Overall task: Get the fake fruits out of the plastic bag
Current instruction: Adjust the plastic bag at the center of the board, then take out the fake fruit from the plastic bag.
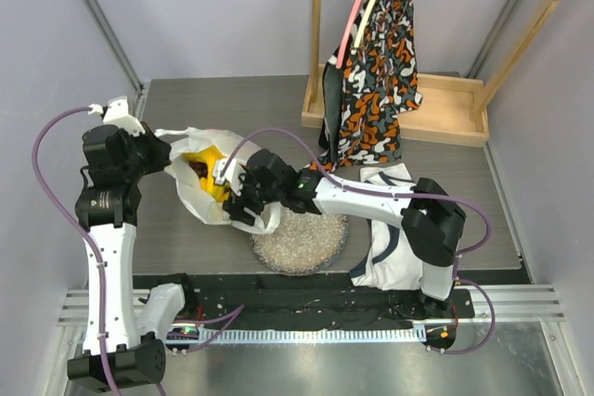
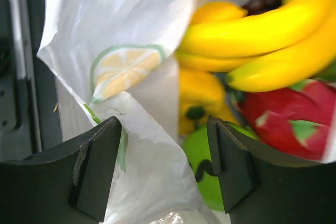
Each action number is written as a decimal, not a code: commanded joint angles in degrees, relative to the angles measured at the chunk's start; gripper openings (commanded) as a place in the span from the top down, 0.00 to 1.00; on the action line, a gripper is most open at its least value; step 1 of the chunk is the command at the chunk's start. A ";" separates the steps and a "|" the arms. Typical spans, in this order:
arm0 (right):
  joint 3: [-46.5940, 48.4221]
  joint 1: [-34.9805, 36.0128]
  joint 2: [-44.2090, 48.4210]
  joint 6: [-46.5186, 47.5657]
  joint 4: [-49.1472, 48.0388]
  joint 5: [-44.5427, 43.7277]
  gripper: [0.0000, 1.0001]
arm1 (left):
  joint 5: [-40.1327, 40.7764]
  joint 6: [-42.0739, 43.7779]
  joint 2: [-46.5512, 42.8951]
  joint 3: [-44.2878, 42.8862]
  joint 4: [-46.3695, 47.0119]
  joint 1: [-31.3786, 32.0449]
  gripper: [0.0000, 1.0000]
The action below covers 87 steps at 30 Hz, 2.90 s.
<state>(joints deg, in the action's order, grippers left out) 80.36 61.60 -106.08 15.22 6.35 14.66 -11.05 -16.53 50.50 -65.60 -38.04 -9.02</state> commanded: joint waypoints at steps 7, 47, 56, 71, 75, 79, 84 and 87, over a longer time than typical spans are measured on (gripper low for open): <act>13.32 -0.43 -7.28 -9.51 -11.09 -17.63 0.30 | -4.15 -1.75 -0.31 0.92 0.69 -0.21 0.96; 30.55 -1.66 -13.35 -19.52 5.34 -23.78 0.35 | -4.68 -2.89 -0.67 -1.81 -0.10 -0.21 1.00; 37.24 -1.22 -23.99 -22.96 4.55 -27.40 0.35 | -5.12 -3.42 -0.84 -0.76 -0.10 -0.21 1.00; 37.25 -0.08 -29.36 -14.27 4.73 -33.55 0.99 | -5.48 -3.77 0.21 -1.19 -0.10 -0.12 1.00; 36.80 -1.13 -24.63 -11.36 3.94 -30.14 0.99 | -4.42 -3.85 0.65 -1.28 0.77 0.23 1.00; 36.89 -1.75 -18.56 -8.11 3.23 -26.61 0.99 | -3.19 -4.65 1.44 -1.72 1.48 0.31 1.00; 32.24 -2.80 -9.60 -6.00 0.07 -21.18 0.99 | -1.87 -5.09 1.88 -2.16 3.15 0.31 1.00; 29.25 -3.33 -4.85 -4.42 -1.51 -18.44 0.99 | -0.82 -5.17 2.41 -2.42 3.94 0.31 1.00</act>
<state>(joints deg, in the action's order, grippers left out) 111.11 58.85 -121.67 7.44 10.92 -8.32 -13.85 -20.93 52.53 -65.45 -37.74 -8.95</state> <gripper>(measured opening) 0.239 0.046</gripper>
